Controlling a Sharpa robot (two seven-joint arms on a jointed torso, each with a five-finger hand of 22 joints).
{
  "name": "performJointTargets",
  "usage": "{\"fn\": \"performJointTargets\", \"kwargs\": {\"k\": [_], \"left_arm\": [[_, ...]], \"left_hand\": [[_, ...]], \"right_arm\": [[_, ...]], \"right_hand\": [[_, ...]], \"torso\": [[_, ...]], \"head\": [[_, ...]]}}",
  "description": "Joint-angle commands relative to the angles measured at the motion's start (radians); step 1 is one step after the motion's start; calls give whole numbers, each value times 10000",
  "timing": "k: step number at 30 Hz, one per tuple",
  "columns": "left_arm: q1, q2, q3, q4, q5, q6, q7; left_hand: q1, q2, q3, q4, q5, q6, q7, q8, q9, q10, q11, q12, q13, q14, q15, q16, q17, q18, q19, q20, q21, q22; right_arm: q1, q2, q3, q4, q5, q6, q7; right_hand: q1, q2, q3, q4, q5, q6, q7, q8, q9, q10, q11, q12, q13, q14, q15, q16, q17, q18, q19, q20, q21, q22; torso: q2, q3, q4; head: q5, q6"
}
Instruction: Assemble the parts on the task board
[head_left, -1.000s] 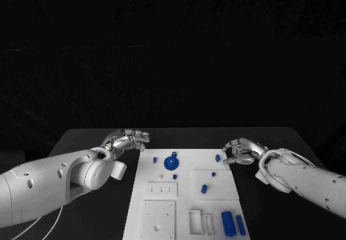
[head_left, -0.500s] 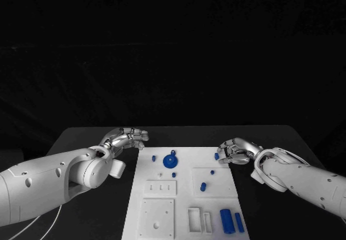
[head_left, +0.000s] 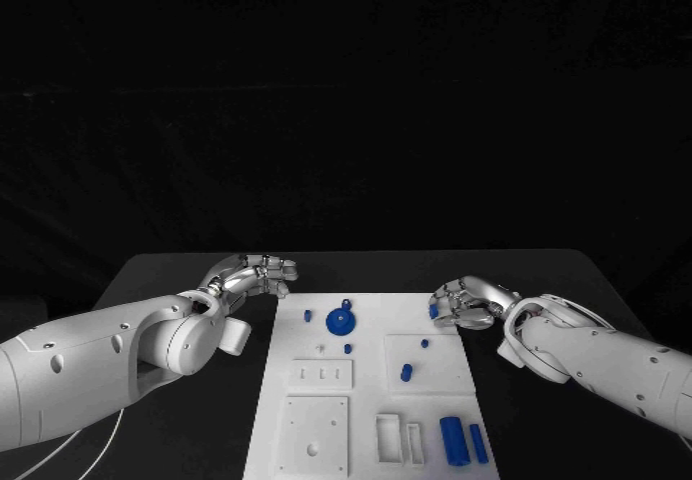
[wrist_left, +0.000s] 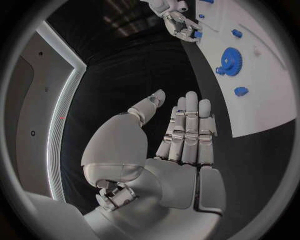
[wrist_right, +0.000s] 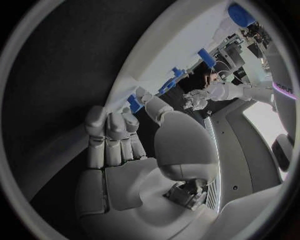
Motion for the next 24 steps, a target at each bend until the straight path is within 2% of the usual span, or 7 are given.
{"fn": "performJointTargets", "kwargs": {"k": [1,4,10,24], "left_arm": [[12,16,8,19,-52,141,92],[12,11,8,24,-52,140,89],[12,8,8,20,-52,137,83],[12,8,8,19,-54,152,70]], "left_hand": [[-6,71,40,-35,32,29,-9,40,-15,31,48,19,7,-24,-41,-35,13,85,-34,-11,60,153],[-7,72,40,-34,32,28,-9,41,-16,31,49,18,7,-24,-41,-35,13,85,-34,-11,60,153],[-8,72,39,-33,32,27,-8,40,-17,30,50,16,7,-24,-41,-35,13,84,-34,-10,61,153],[-12,73,37,-30,31,24,-6,40,-18,28,51,12,8,-24,-40,-36,14,82,-34,-10,63,152]], "right_arm": [[-13,25,-2,-3,-119,186,111],[-14,40,-3,-9,-121,218,111],[-22,63,-4,-15,-142,241,114],[-38,92,-4,-17,-178,164,89]], "right_hand": [[-43,95,140,17,-93,212,129,-6,-21,14,-52,-66,11,30,-59,-56,13,1172,-8,90,-22,153],[-86,112,278,38,-139,262,129,10,-23,18,-51,-65,15,36,-57,-59,22,1172,-1,92,-13,154],[-154,182,791,119,-557,434,139,64,-31,43,-46,-47,43,51,-50,-73,50,1172,16,90,15,155],[-284,228,1201,253,-634,823,174,223,8,62,-6,-21,73,68,-13,-73,88,1172,32,77,56,158]], "torso": [[-1,-3,2],[-2,-4,5],[-3,1,-4],[-5,4,-1]], "head": [[-2,-6],[2,-14],[17,-15],[15,-18]]}}
